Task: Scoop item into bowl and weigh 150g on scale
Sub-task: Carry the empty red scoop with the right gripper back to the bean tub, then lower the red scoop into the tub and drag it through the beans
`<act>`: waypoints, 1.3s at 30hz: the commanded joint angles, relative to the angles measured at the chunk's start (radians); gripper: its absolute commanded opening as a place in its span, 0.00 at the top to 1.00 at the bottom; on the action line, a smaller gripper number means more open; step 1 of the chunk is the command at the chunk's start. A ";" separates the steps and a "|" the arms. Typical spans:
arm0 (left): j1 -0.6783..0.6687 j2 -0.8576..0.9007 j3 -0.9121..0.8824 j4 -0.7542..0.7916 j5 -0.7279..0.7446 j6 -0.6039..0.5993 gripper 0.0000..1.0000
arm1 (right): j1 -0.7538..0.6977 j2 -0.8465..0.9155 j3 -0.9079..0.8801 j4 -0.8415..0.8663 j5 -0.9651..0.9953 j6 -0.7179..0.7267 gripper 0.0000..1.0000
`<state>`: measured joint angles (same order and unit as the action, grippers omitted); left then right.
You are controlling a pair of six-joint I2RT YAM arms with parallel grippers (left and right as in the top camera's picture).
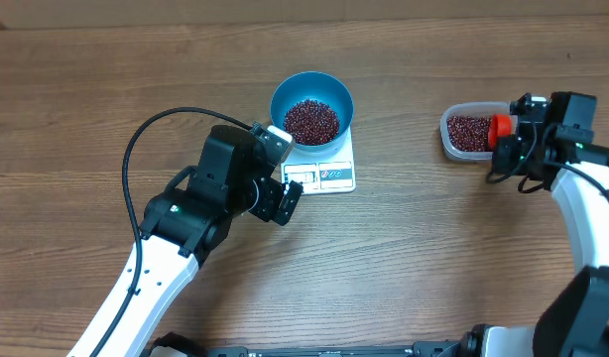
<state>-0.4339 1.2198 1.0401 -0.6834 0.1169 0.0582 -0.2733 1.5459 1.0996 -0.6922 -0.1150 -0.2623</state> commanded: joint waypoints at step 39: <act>0.002 0.005 0.000 0.003 0.007 -0.010 0.00 | -0.002 0.173 0.012 0.024 -0.232 0.007 0.96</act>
<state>-0.4339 1.2198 1.0397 -0.6838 0.1169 0.0582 -0.2771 1.6863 1.1126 -0.6609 -0.3153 -0.2611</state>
